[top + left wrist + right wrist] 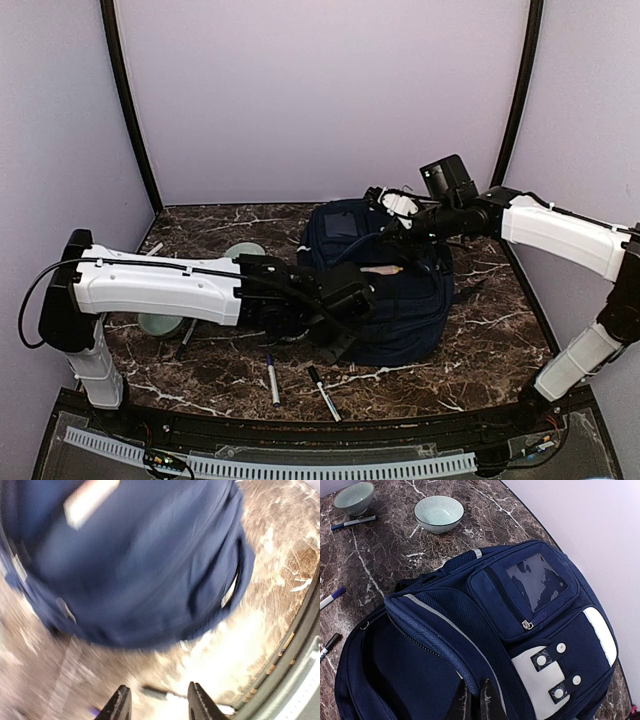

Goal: Pack the student bag
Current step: Grab the pen at the center of the board.

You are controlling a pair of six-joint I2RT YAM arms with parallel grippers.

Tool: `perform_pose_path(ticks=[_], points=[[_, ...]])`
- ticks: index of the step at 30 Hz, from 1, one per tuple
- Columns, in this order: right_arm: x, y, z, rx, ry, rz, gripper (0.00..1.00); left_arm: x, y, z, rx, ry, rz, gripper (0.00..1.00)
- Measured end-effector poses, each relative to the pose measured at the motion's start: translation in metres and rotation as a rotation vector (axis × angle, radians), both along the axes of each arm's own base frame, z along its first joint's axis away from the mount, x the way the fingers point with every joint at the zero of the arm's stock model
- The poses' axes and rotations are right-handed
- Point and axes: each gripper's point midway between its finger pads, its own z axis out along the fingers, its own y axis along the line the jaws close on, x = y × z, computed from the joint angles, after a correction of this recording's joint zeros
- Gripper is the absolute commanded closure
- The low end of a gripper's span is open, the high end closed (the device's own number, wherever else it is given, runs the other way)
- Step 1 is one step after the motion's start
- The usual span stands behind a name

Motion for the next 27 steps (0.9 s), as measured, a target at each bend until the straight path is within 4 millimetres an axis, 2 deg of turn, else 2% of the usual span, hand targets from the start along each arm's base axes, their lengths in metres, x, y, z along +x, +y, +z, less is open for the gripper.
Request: perform_pose_path(ticks=[1,5,7,9,13,17,27], points=[[0.000,0.000,0.000,0.000,0.001,0.001,1.00,-0.005,0.005,-0.011,-0.006,0.051,0.046,0.62],[-0.001,0.001,-0.001,0.004,0.003,0.006,1.00,-0.034,0.043,-0.078,0.053,0.279,0.242,0.62],[-0.001,0.001,-0.001,0.004,0.004,0.006,1.00,-0.046,0.059,-0.103,0.085,0.359,0.319,0.63],[-0.002,0.001,-0.002,0.003,0.006,0.007,1.00,-0.054,0.067,-0.116,0.086,0.426,0.381,0.63],[-0.003,0.001,-0.004,0.008,0.008,0.012,1.00,-0.064,0.064,-0.129,0.020,0.562,0.477,0.60],[-0.003,0.002,-0.005,0.011,0.008,0.015,1.00,-0.063,0.054,-0.129,-0.045,0.637,0.527,0.59],[-0.004,0.002,-0.006,0.017,0.011,0.021,1.00,-0.057,0.039,-0.136,-0.086,0.698,0.569,0.59]])
